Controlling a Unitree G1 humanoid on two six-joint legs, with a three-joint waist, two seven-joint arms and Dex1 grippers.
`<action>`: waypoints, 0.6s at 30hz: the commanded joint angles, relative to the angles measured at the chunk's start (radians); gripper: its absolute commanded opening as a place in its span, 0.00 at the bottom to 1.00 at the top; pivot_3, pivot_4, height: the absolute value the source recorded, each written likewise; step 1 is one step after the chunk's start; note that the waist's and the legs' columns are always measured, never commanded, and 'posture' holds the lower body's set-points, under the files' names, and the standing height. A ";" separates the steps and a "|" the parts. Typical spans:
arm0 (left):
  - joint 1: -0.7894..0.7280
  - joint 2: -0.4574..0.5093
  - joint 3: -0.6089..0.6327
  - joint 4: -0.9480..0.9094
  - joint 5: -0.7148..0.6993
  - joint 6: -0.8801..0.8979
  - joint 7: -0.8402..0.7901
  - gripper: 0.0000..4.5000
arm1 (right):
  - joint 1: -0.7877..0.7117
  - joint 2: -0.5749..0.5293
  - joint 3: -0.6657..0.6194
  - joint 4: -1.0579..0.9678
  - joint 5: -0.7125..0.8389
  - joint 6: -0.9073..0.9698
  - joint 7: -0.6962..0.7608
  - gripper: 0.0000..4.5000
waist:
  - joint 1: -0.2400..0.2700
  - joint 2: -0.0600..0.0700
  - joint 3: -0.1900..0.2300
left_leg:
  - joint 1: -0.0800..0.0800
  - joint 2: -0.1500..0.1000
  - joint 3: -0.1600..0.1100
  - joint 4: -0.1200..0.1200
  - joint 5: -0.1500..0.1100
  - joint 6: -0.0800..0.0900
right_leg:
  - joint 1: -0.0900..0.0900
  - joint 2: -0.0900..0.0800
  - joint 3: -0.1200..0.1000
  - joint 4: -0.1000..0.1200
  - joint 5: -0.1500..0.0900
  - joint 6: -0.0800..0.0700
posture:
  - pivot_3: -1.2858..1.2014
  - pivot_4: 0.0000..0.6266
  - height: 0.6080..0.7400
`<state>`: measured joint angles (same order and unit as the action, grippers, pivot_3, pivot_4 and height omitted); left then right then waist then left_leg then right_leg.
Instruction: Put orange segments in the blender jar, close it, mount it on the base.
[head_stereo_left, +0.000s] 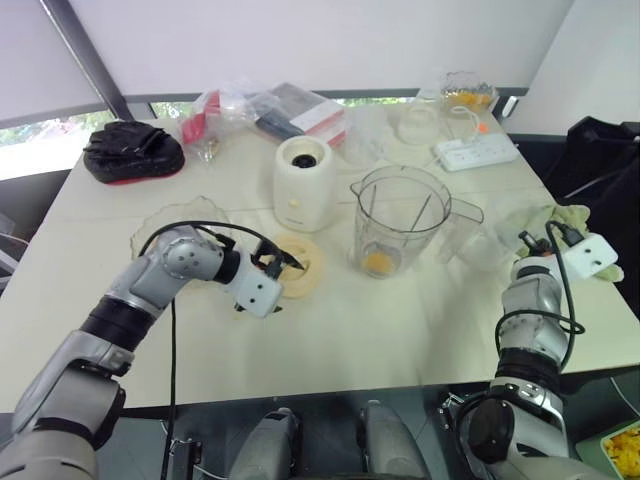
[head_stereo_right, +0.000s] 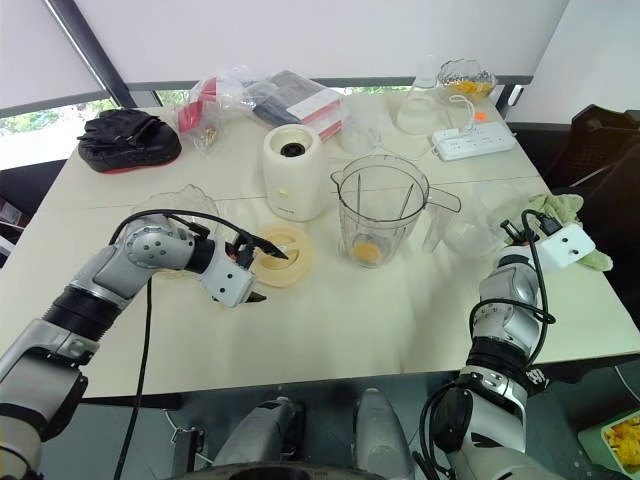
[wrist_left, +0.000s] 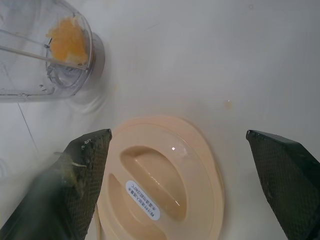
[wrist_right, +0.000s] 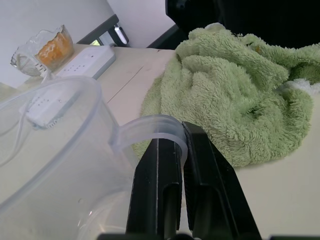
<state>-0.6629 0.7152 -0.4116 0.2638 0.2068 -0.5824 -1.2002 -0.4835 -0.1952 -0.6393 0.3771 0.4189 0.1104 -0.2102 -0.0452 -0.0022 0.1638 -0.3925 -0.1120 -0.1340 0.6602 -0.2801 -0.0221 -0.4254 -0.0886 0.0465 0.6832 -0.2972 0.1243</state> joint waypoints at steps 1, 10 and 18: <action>-0.018 0.004 0.001 -0.018 -0.001 -0.017 0.003 1.00 | 0.004 0.001 0.006 -0.011 0.012 -0.009 -0.005 0.01 | 0.000 0.000 0.000 | 0.000 0.000 0.000 0.000 0.000 0.000 | 0.000 0.000 0.000 0.000 0.000 0.000 | 0.52 0.24 1.00; -0.008 -0.002 -0.001 -0.023 0.002 -0.012 0.012 1.00 | 0.009 -0.004 0.015 -0.013 0.006 -0.015 -0.007 0.01 | 0.000 0.000 0.000 | 0.000 0.000 0.000 0.000 0.000 0.000 | 0.000 0.000 0.000 0.000 0.000 0.000 | 0.52 0.24 1.00; 0.000 -0.001 -0.001 -0.039 -0.004 -0.001 0.007 1.00 | 0.008 0.005 0.019 -0.004 0.004 -0.029 -0.017 0.01 | 0.000 0.000 0.000 | 0.000 0.000 0.000 0.000 0.000 0.000 | 0.000 0.000 0.000 0.000 0.000 0.000 | 0.52 0.24 1.00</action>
<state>-0.6627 0.7077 -0.4161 0.2599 0.2084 -0.5783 -1.1960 -0.4779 -0.1945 -0.6281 0.3773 0.4185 0.0953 -0.2208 -0.0452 -0.0022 0.1638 -0.3924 -0.1120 -0.1340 0.6603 -0.2801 -0.0221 -0.4254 -0.0886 0.0465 0.6833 -0.2972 0.1243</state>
